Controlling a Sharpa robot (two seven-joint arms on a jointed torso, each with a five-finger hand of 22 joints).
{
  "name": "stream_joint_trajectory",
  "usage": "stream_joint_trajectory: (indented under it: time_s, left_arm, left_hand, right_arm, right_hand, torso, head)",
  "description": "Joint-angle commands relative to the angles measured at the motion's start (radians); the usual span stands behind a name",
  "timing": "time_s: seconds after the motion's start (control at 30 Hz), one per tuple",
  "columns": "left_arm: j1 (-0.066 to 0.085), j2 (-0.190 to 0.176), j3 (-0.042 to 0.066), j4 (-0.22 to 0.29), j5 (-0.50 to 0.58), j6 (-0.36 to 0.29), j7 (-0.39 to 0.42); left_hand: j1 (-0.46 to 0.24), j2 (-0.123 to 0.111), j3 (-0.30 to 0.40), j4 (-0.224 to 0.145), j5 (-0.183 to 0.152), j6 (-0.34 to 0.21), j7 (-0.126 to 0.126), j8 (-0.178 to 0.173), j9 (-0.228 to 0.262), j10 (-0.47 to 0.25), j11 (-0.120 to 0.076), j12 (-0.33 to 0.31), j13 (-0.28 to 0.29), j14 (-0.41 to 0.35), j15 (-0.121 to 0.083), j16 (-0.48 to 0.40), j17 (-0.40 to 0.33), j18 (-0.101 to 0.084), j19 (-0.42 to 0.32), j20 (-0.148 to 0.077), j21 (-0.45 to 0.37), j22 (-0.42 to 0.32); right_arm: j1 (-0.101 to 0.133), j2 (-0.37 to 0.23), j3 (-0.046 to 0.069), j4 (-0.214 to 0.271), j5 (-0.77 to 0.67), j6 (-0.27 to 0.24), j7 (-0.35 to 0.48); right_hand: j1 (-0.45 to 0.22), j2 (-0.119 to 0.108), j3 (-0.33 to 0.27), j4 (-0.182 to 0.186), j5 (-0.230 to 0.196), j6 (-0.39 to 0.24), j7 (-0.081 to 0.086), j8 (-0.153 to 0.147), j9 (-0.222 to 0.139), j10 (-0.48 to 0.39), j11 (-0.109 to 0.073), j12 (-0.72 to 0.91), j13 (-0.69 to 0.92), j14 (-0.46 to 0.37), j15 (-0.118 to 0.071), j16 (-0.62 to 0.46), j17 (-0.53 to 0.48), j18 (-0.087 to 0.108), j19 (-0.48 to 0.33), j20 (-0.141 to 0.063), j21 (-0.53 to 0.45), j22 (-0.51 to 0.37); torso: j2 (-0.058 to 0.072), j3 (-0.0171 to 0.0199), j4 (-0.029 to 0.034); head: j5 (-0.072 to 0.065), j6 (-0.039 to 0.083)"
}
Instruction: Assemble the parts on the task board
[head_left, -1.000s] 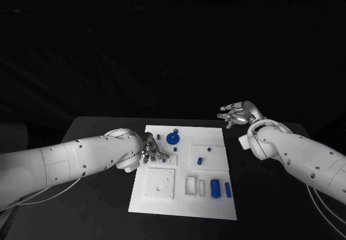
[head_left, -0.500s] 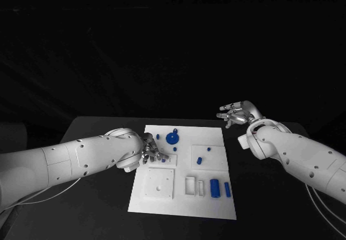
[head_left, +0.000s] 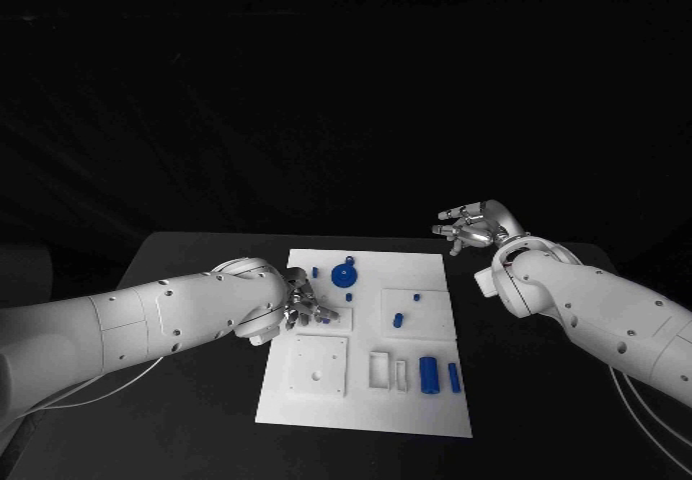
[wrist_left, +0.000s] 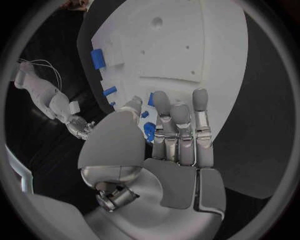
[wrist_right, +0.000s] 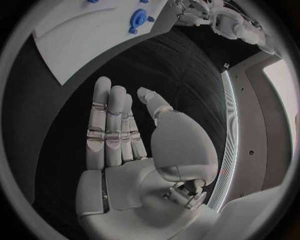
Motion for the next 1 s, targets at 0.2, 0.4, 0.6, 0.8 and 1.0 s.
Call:
stream_joint_trajectory:
  time_s: [0.2, 0.4, 0.6, 0.8, 1.0]
  left_arm:
    - [-0.002, 0.007, -0.002, -0.009, 0.006, 0.008, 0.008]
    - [-0.006, 0.016, -0.003, -0.020, 0.012, 0.011, 0.010]
    - [-0.010, 0.021, -0.004, -0.028, 0.016, 0.012, 0.013]
    - [-0.012, 0.024, -0.005, -0.032, 0.018, 0.015, 0.014]
    - [-0.012, 0.025, -0.005, -0.032, 0.020, 0.023, 0.016]
  left_hand:
    - [-0.004, 0.030, -0.001, -0.034, 0.006, -0.009, -0.002, 0.006, -0.001, 0.008, 0.009, -0.003, 0.002, -0.006, -0.001, 0.008, -0.004, -0.014, 0.008, 0.000, -0.007, 0.017]
    - [-0.007, 0.052, -0.008, -0.073, 0.008, -0.012, -0.002, 0.006, -0.001, 0.007, 0.009, -0.003, 0.002, -0.006, -0.001, 0.010, -0.007, -0.014, 0.008, 0.000, -0.008, 0.018]
    - [-0.004, 0.065, -0.012, -0.097, 0.012, -0.013, -0.003, 0.006, -0.001, 0.006, 0.008, -0.003, 0.002, -0.007, -0.001, 0.011, -0.008, -0.014, 0.008, 0.000, -0.008, 0.018]
    - [0.001, 0.084, -0.024, -0.132, 0.019, -0.015, -0.003, 0.005, -0.003, 0.005, 0.008, -0.003, 0.002, -0.008, -0.001, 0.011, -0.010, -0.014, 0.008, 0.000, -0.009, 0.018]
    - [0.021, 0.100, -0.034, -0.164, 0.033, -0.015, -0.005, 0.005, -0.005, 0.005, 0.007, -0.003, 0.001, -0.008, -0.002, 0.011, -0.010, -0.015, 0.007, 0.000, -0.009, 0.018]
  right_arm:
    - [-0.001, 0.001, 0.000, 0.001, 0.002, 0.010, 0.005]
    - [-0.001, 0.002, 0.000, 0.001, 0.002, 0.010, 0.005]
    - [-0.001, 0.002, 0.000, 0.002, 0.002, 0.010, 0.005]
    - [-0.002, 0.002, 0.000, 0.001, 0.002, 0.010, 0.005]
    - [-0.003, 0.003, 0.000, 0.000, 0.003, 0.010, 0.005]
  right_hand:
    - [-0.006, -0.001, -0.002, 0.006, 0.005, -0.007, 0.002, -0.003, -0.001, -0.009, -0.001, 0.003, -0.001, 0.003, 0.004, -0.006, 0.001, 0.006, 0.020, 0.007, 0.003, -0.001]
    - [-0.006, -0.001, -0.002, 0.006, 0.005, -0.007, 0.002, -0.003, -0.001, -0.009, -0.001, 0.003, -0.001, 0.003, 0.004, -0.006, 0.001, 0.006, 0.020, 0.007, 0.003, -0.001]
    - [-0.007, 0.000, -0.001, 0.008, 0.006, -0.007, 0.002, -0.003, -0.001, -0.008, -0.001, 0.004, 0.000, 0.003, 0.004, -0.005, 0.001, 0.006, 0.020, 0.007, 0.004, -0.002]
    - [-0.007, 0.000, -0.001, 0.008, 0.006, -0.007, 0.002, -0.003, -0.001, -0.008, -0.001, 0.004, 0.000, 0.003, 0.004, -0.005, 0.001, 0.006, 0.020, 0.007, 0.004, -0.002]
    - [-0.007, 0.000, -0.001, 0.008, 0.006, -0.007, 0.002, -0.003, -0.001, -0.008, -0.001, 0.004, 0.000, 0.003, 0.004, -0.005, 0.001, 0.006, 0.020, 0.007, 0.004, -0.002]
  torso:
    - [-0.001, 0.0010, 0.0000]
    - [-0.001, 0.0013, -0.0002]
    - [-0.001, 0.0017, 0.0001]
    - [-0.001, 0.0018, -0.0001]
    - [-0.001, 0.0016, 0.0002]
  head:
    - [-0.001, -0.002]
    - [-0.001, -0.004]
    - [-0.001, -0.006]
    - [-0.001, -0.007]
    - [-0.001, -0.008]
